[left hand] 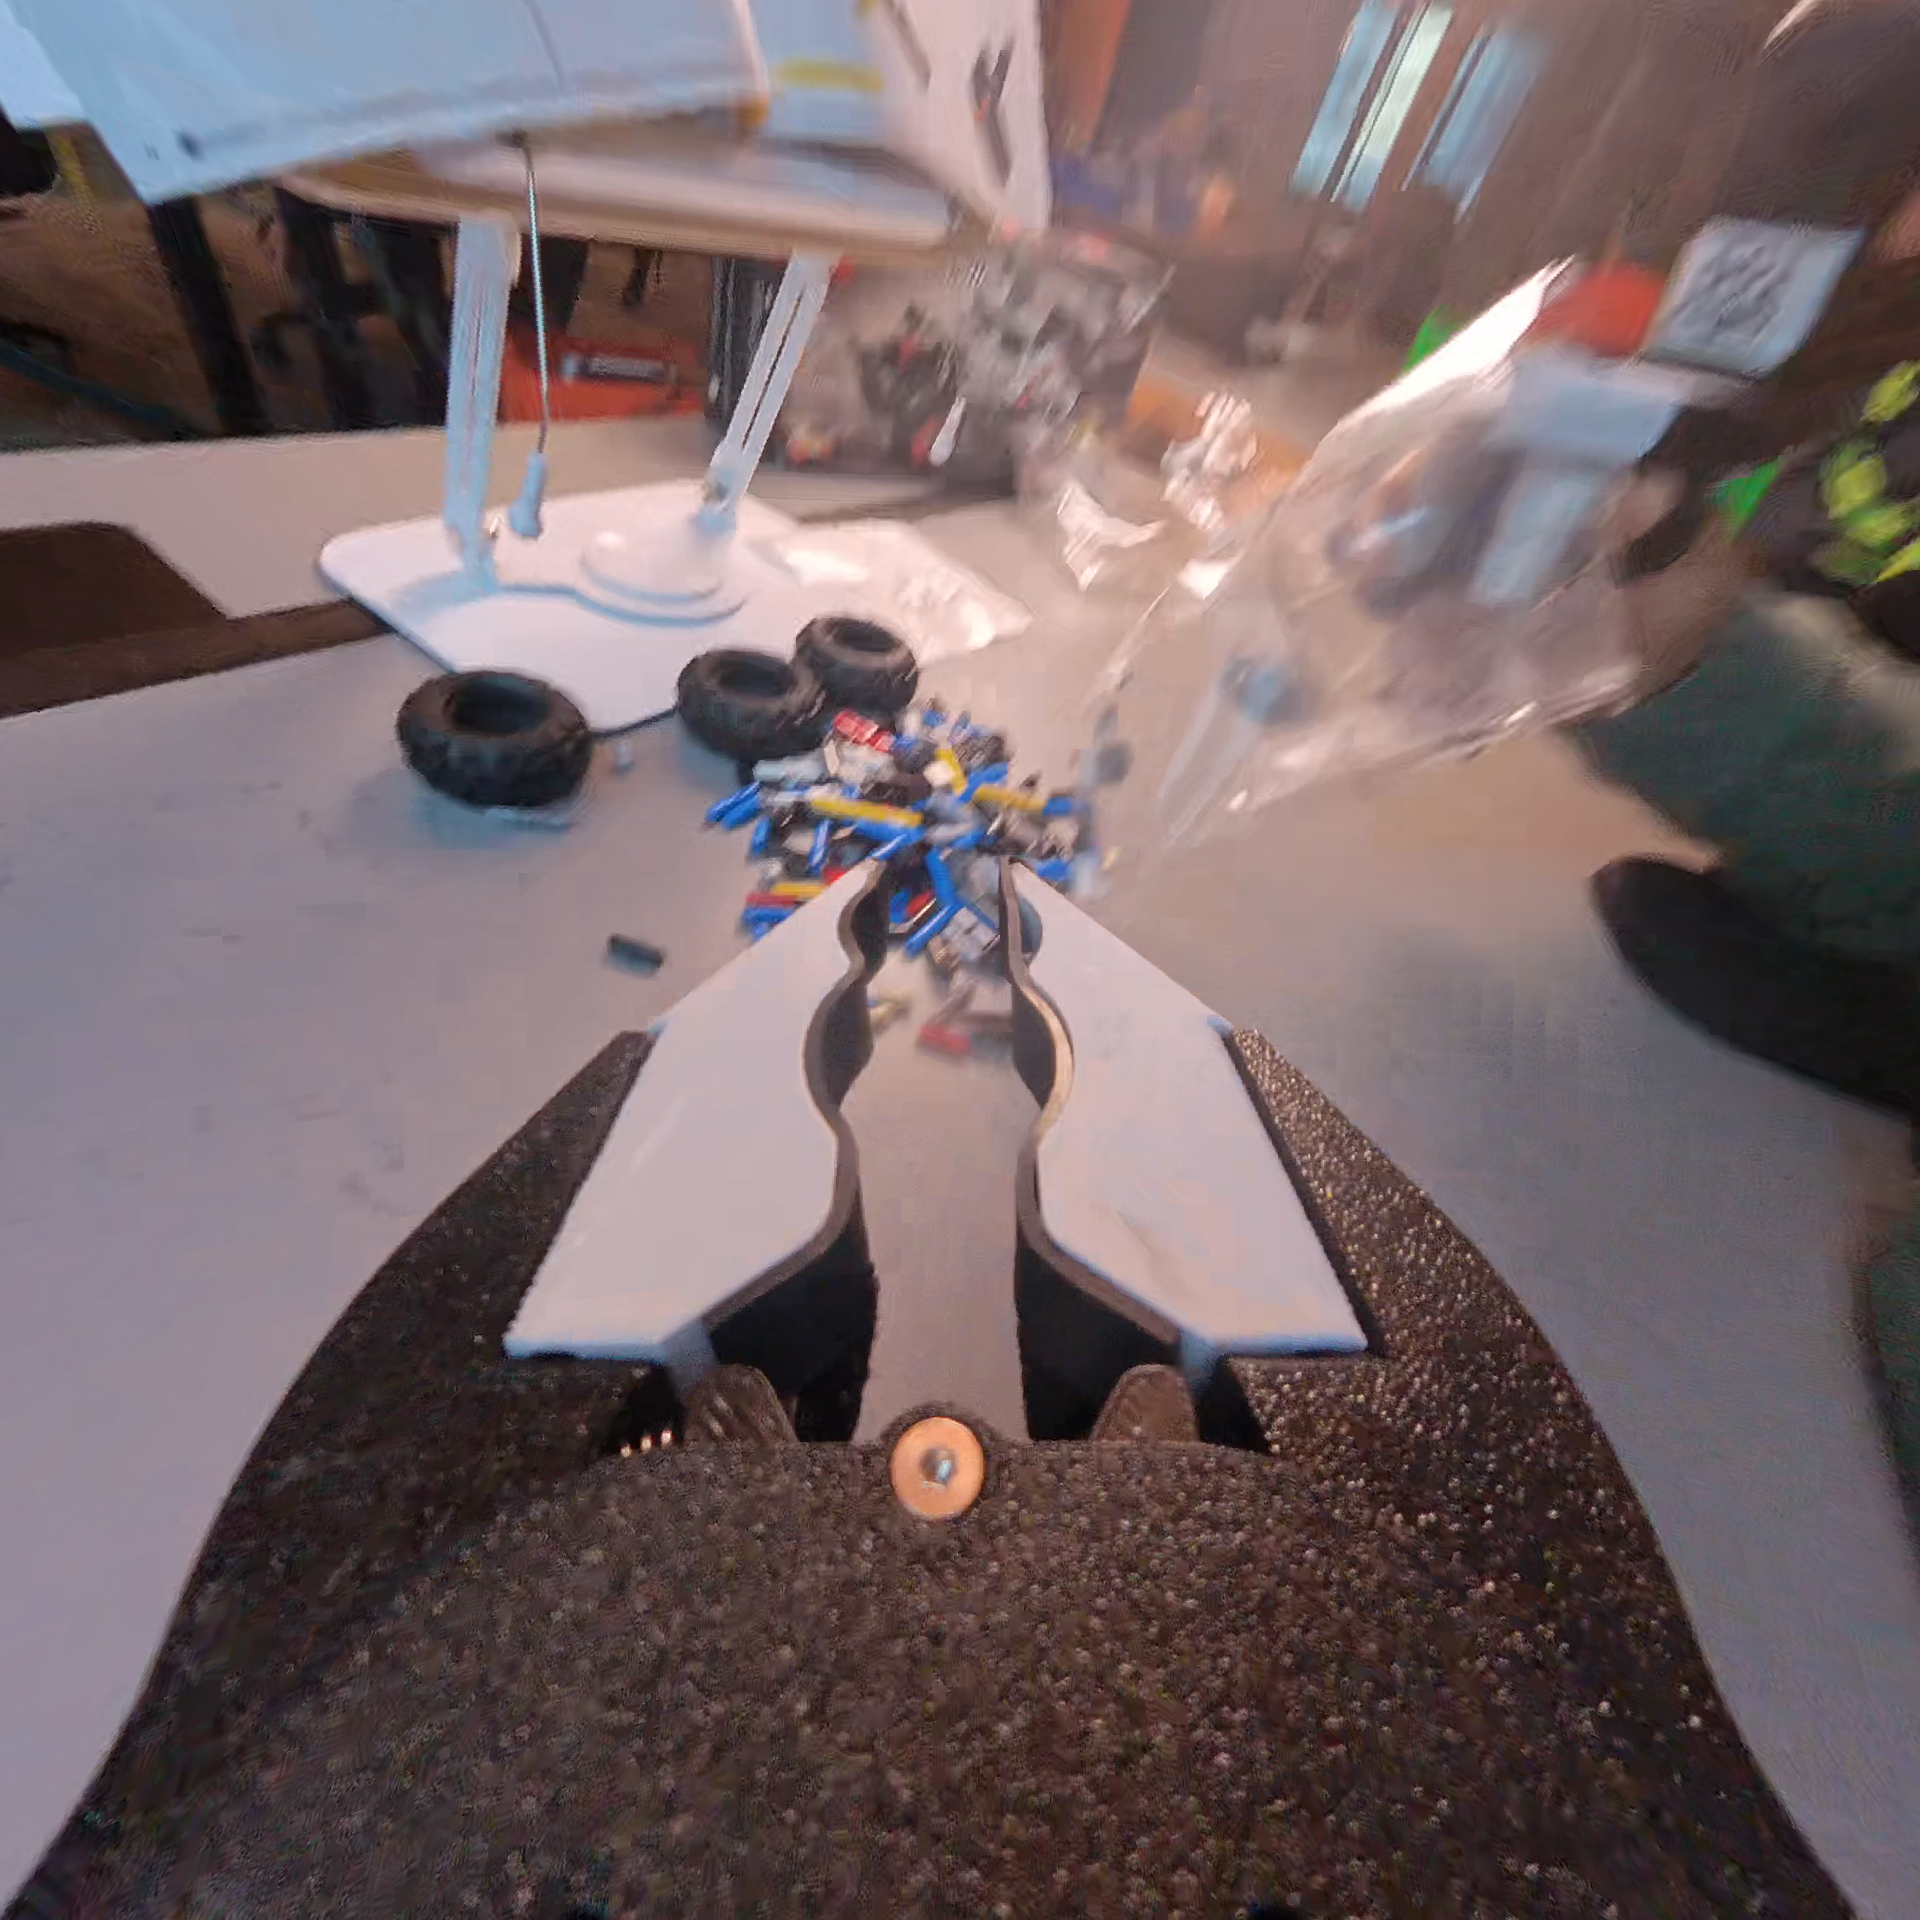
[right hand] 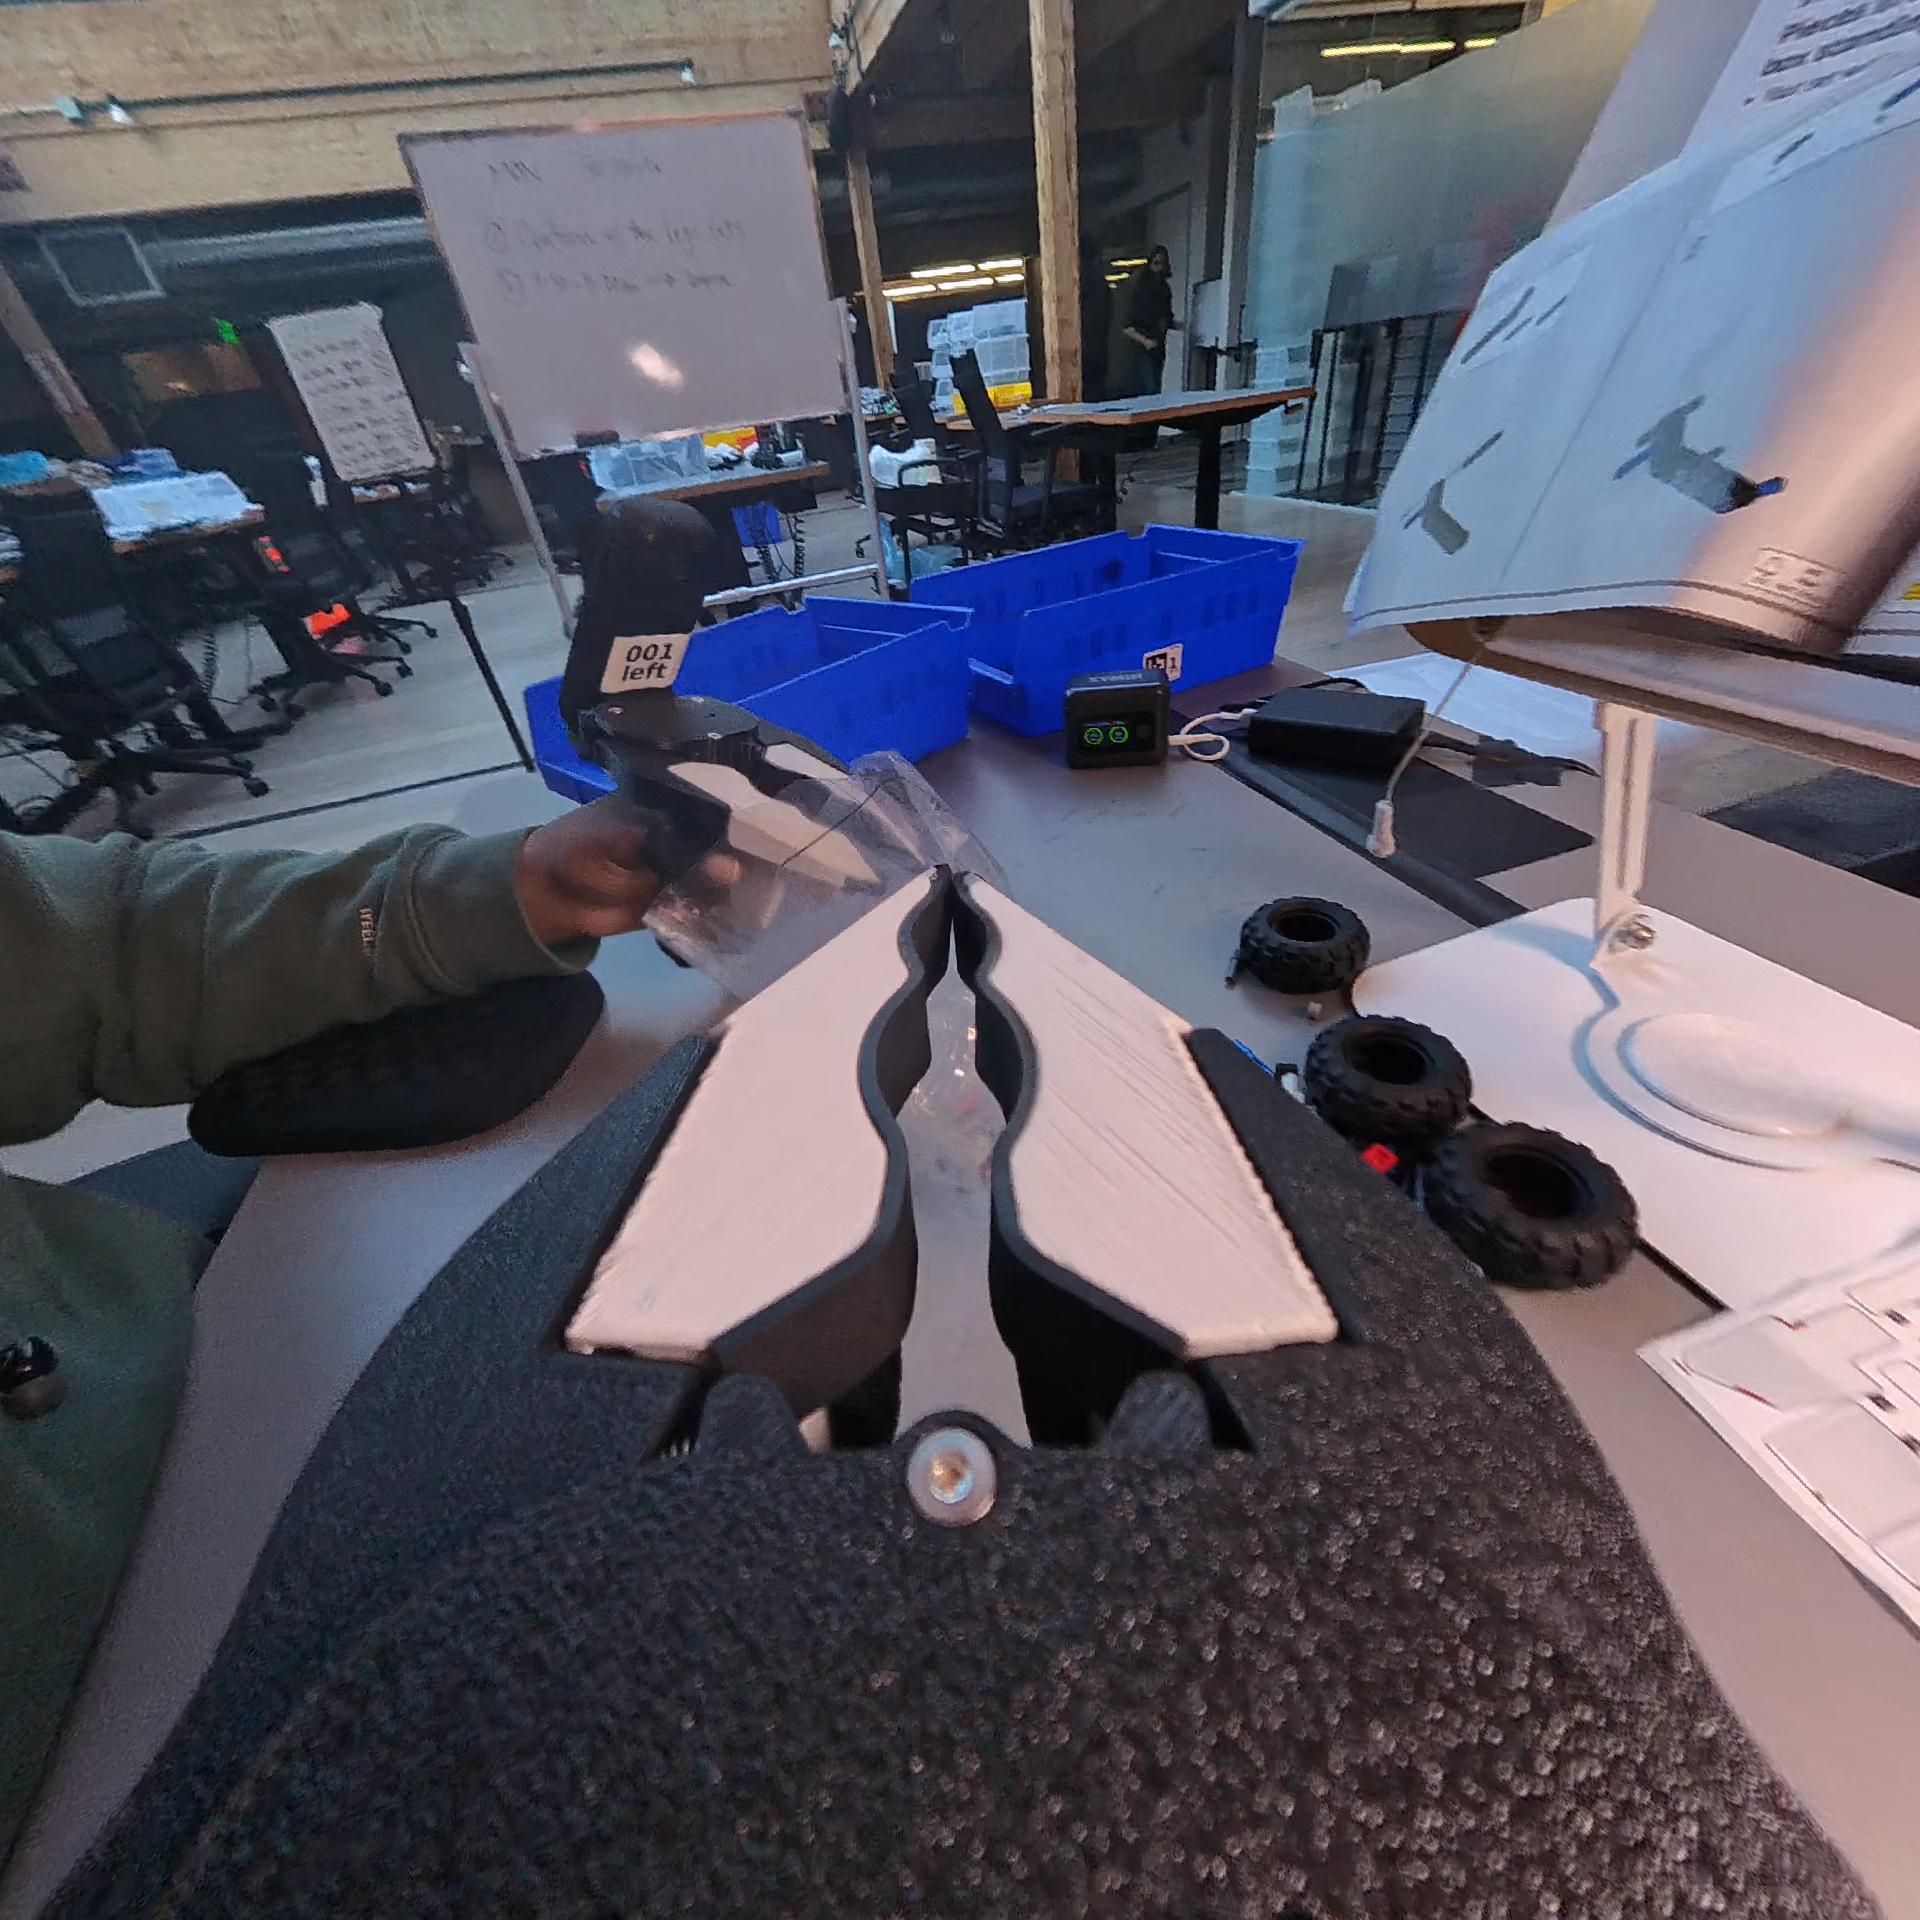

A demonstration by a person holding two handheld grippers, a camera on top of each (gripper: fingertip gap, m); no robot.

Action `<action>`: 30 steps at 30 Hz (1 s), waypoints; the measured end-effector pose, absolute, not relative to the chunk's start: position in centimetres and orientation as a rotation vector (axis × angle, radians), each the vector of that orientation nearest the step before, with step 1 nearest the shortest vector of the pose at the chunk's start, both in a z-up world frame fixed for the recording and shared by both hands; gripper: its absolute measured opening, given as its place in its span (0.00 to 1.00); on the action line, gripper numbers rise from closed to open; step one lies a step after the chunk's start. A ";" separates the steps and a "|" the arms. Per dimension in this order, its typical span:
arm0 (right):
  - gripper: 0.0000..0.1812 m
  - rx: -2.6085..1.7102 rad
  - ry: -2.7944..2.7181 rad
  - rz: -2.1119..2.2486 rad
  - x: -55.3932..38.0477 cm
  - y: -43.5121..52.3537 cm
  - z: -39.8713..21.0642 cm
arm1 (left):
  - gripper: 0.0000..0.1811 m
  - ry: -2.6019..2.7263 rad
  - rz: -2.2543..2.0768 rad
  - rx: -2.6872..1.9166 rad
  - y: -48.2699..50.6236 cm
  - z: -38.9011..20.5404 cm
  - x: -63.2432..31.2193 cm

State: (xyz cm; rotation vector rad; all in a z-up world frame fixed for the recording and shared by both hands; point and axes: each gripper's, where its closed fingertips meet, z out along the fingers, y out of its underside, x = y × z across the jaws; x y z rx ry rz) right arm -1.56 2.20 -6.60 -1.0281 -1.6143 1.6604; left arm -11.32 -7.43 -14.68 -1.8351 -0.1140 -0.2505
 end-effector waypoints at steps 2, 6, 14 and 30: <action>0.00 -1.068 -1.604 1.603 -0.5 3.5 -6.8 | 0.13 -0.051 -0.140 -2.019 -6.6 -18.0 -12.2; 0.00 -1.125 -1.584 1.538 1.0 4.8 -7.1 | 0.14 -0.062 -0.068 -2.230 -4.7 -22.2 -13.5; 0.00 -1.149 -1.588 1.466 1.4 5.2 -7.6 | 0.04 -0.079 -0.086 -2.330 -3.7 -23.7 -13.7; 0.00 -1.300 -1.597 1.435 0.8 4.4 -9.1 | 0.05 0.475 -0.141 -1.922 0.9 -6.9 -1.0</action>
